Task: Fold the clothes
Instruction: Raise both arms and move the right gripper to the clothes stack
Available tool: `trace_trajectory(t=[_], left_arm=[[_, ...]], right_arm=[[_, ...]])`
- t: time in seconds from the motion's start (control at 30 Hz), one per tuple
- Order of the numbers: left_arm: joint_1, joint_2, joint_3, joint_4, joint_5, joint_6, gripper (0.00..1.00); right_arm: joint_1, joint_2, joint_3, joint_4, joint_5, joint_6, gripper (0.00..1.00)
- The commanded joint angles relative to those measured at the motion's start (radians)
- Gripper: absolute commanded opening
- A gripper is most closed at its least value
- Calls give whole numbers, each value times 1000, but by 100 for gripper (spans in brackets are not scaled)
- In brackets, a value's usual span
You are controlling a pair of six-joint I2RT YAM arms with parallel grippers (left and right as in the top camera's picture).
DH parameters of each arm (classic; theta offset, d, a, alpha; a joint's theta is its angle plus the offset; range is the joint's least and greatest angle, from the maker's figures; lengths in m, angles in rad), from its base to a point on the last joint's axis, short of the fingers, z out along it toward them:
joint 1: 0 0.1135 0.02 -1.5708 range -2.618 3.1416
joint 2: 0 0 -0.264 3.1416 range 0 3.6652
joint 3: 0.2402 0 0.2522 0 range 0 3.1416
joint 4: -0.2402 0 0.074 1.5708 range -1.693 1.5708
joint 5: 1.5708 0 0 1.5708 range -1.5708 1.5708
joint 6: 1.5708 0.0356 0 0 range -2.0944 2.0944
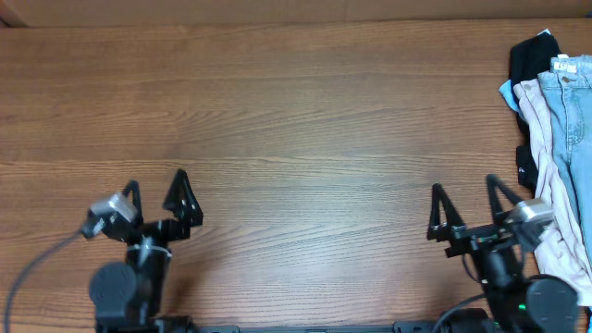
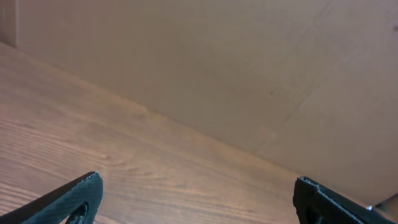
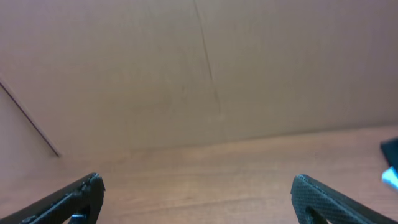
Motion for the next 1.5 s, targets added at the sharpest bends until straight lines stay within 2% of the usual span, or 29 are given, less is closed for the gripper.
trace_trajectory(t=[0.0, 0.27, 0.37, 0.57, 0.67, 0.8, 0.9, 1.13, 1.47], left_arm=[[4, 187, 209, -84, 68, 95, 100], [3, 678, 728, -525, 138, 245, 100], [3, 802, 797, -564, 138, 245, 100], [3, 1012, 801, -560, 136, 243, 100], [3, 1108, 801, -560, 139, 264, 100], [3, 1172, 801, -558, 138, 304, 100], [3, 1173, 801, -547, 138, 327, 100], [3, 1171, 802, -525, 138, 327, 100], [3, 1171, 802, -502, 138, 327, 100]], right_arm=[[3, 135, 166, -68, 6, -15, 100], [3, 574, 551, -388, 1, -67, 100], [3, 705, 604, -385, 0, -62, 100], [5, 923, 605, -314, -106, -41, 100], [1, 1025, 605, -305, -27, -40, 100], [-40, 1137, 605, -289, 270, 62, 99], [-110, 1211, 605, -260, 401, 77, 99], [-375, 1345, 605, -211, 416, 126, 99], [-640, 1360, 594, -169, 388, 129, 99]])
